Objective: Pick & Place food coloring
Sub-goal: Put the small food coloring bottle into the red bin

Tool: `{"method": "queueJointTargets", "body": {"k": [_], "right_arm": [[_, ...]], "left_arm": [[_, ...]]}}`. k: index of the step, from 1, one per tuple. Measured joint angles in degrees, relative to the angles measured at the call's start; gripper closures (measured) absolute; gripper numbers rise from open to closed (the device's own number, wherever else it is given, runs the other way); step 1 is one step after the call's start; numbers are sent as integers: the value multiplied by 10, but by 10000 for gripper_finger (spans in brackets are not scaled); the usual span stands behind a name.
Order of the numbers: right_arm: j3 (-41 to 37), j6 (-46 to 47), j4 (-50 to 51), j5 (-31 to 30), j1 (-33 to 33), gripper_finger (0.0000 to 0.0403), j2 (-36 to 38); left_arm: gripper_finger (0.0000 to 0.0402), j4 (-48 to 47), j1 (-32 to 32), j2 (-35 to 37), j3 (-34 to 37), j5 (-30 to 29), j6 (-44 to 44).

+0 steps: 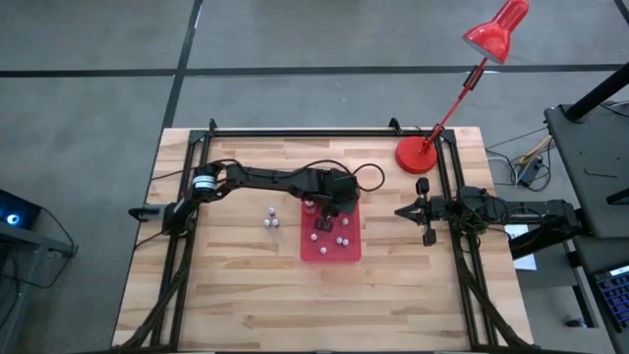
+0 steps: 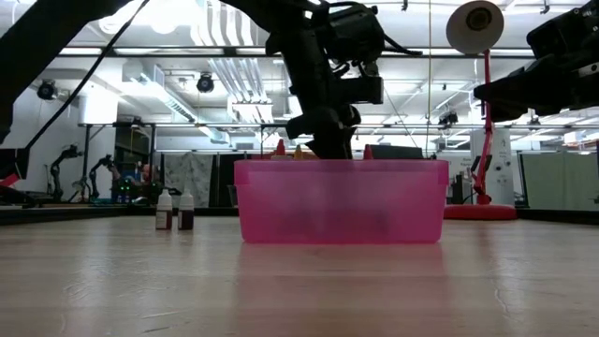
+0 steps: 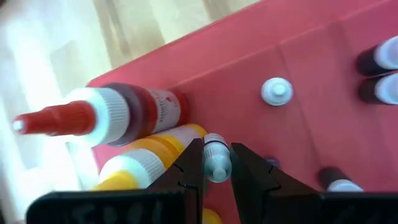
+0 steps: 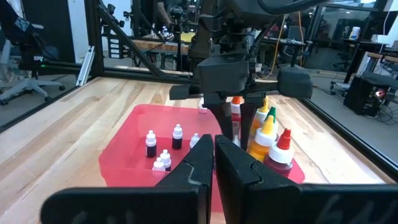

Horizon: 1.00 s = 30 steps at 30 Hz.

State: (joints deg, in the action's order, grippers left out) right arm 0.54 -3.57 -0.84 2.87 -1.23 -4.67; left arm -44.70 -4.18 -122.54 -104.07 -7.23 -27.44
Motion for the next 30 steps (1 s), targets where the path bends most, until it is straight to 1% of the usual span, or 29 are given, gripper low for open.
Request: {"method": "queueJointTargets", "body": {"k": [9, 12, 18, 25, 30], "right_arm": [[0, 0, 0, 0, 0, 394, 0], [0, 0, 0, 0, 0, 394, 0], [0, 0, 0, 0, 0, 394, 0], [0, 1, 0, 0, 0, 394, 0], [0, 0, 0, 0, 0, 394, 0]], "left_arm": [[367, 7, 0, 0, 2, -36, 0], [367, 7, 0, 0, 2, -22, -5], [367, -11, 1, 0, -5, -15, -6], [367, -41, 7, 0, -40, -12, -6], [367, -69, 25, 1, -74, -4, -7]]}}
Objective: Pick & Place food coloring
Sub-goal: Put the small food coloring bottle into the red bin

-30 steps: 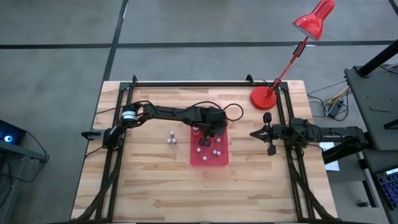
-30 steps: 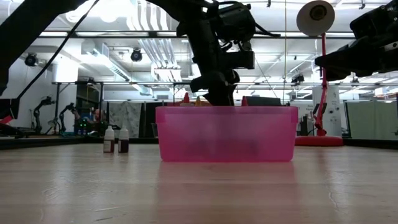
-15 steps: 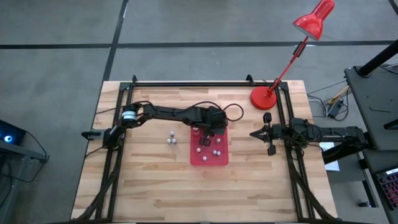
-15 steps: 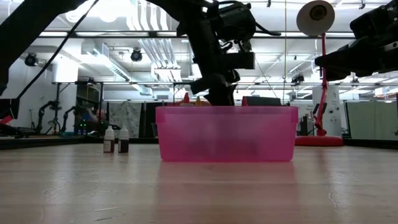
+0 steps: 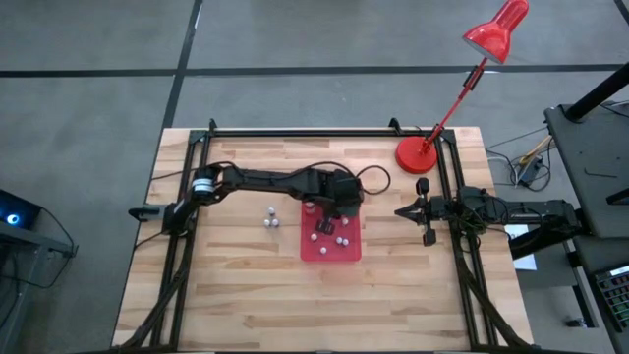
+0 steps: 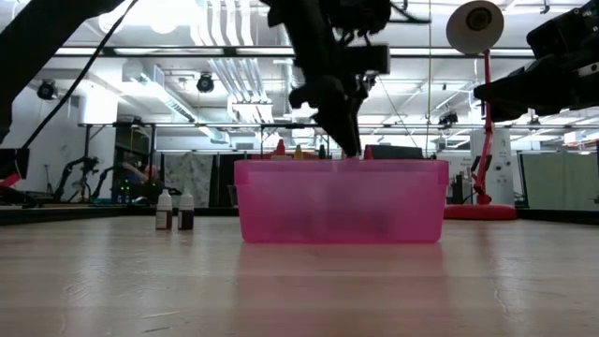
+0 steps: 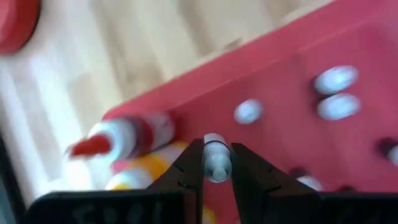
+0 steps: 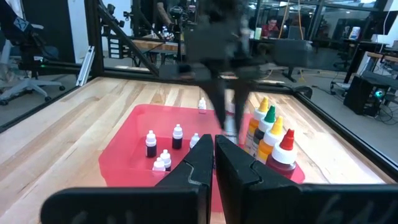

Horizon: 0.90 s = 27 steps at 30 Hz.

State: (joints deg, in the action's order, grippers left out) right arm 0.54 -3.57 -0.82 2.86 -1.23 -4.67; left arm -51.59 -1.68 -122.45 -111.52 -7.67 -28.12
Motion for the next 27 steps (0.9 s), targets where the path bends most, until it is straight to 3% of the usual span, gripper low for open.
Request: {"method": "queueJointTargets", "body": {"k": [9, 27], "right_arm": [[0, 0, 0, 0, 0, 394, 0], [0, 0, 0, 0, 0, 394, 0]], "left_arm": [[367, -18, 43, 0, -5, 29, 2], [367, -18, 60, -1, 64, 65, 41]]}}
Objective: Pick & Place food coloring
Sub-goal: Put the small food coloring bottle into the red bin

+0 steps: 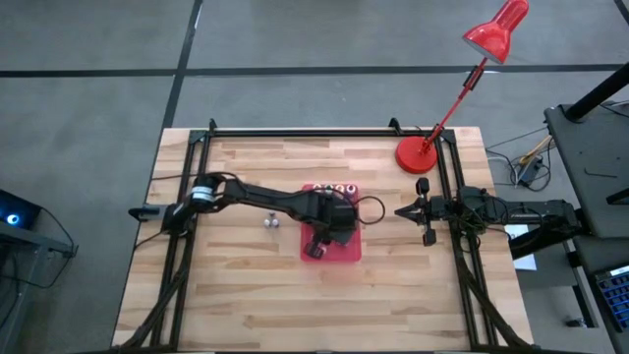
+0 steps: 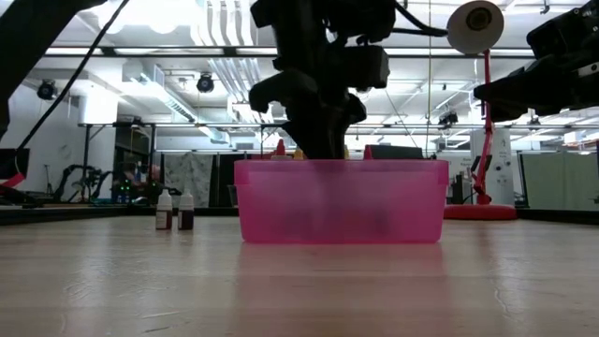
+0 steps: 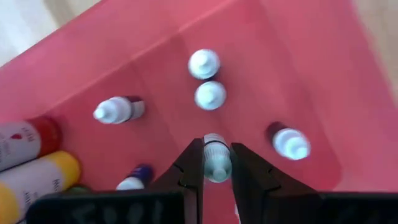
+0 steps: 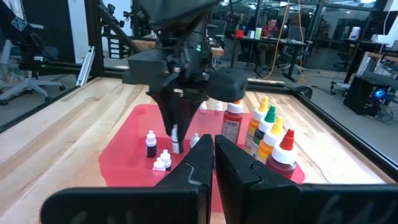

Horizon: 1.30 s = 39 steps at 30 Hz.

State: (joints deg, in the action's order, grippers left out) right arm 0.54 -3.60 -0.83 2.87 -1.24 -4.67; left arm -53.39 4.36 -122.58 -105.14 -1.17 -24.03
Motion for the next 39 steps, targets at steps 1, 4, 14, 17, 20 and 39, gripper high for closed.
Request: {"method": "queueJointTargets", "body": {"k": [1, 4, 14, 17, 20, 39], "right_arm": [[0, 0, 0, 0, 0, 394, 0], [0, 0, 0, 0, 0, 394, 0], [0, 0, 0, 0, 0, 394, 0], [0, 1, 0, 0, 0, 394, 0], [0, 1, 0, 0, 0, 394, 0], [0, 1, 0, 0, 0, 394, 0]], "left_arm": [[367, 0, 3, 0, 0, 3, 0], [367, 3, 9, 0, 0, 10, 0], [367, 9, 12, -1, 5, 26, 5], [367, 19, 12, -1, 7, 27, 5], [367, 41, 12, -1, 21, 28, 6], [367, 64, 12, -1, 50, 32, 16]]}}
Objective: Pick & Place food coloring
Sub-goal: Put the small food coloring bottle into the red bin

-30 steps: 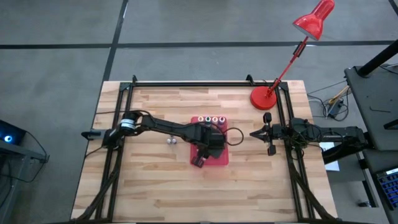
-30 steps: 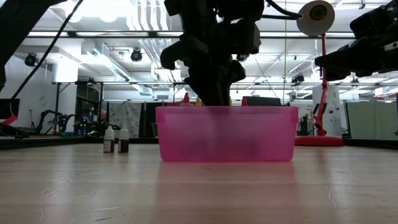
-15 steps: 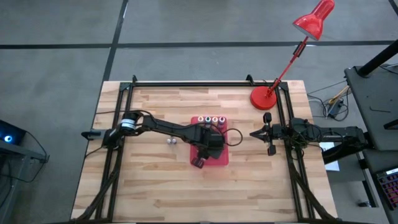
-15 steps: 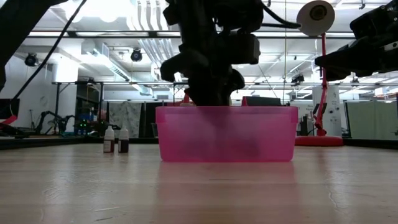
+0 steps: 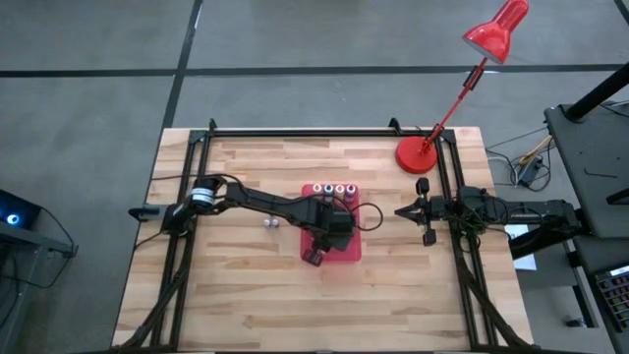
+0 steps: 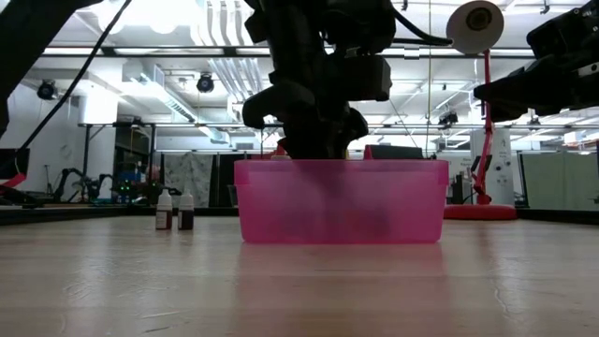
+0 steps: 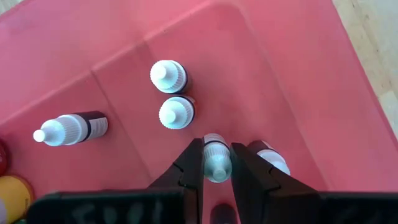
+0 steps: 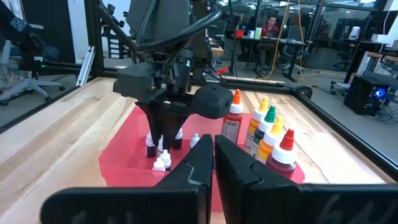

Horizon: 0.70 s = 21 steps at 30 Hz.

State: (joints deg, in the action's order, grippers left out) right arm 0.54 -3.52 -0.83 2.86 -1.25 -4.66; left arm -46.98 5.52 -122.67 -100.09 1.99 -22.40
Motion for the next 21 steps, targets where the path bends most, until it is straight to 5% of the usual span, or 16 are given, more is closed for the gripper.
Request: {"method": "queueJointTargets", "body": {"k": [21], "right_arm": [[0, 0, 0, 0, 0, 394, 0]], "left_arm": [[322, 2, -1, 0, 0, 19, 1]]}}
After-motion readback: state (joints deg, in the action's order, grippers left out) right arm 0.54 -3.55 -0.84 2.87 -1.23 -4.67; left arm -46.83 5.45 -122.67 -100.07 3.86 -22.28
